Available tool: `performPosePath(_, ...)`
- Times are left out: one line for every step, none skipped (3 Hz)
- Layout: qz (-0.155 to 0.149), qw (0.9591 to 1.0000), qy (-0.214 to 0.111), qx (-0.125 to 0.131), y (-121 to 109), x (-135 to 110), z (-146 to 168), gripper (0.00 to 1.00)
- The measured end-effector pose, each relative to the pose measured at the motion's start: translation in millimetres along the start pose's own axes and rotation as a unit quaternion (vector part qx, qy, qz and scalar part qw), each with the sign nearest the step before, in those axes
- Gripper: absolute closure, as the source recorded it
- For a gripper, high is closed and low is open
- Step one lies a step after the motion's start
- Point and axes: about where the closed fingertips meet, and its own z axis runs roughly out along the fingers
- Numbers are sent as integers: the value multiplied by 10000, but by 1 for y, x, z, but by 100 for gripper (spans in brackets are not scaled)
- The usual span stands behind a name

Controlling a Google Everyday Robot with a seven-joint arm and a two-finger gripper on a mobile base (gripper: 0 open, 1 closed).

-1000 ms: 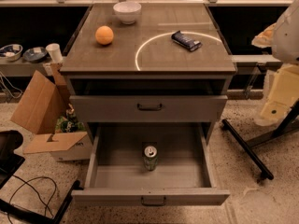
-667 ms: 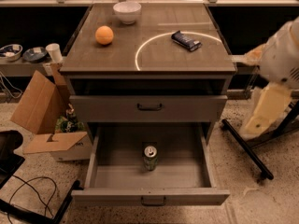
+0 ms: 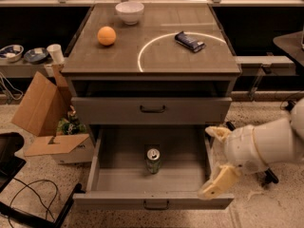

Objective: Pick green can from middle drawer and place on counter

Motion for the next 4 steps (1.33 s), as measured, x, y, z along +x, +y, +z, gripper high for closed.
performPosePath(127, 9960, -864, 172, 3, 11, 48, 0)
performPosePath(215, 9874, -1449, 595, -16, 15, 81, 0)
performPosePath(205, 9882, -1408, 576, -16, 14, 80, 0)
performPosePath(218, 9854, -1606, 519, -22, 15, 105, 0)
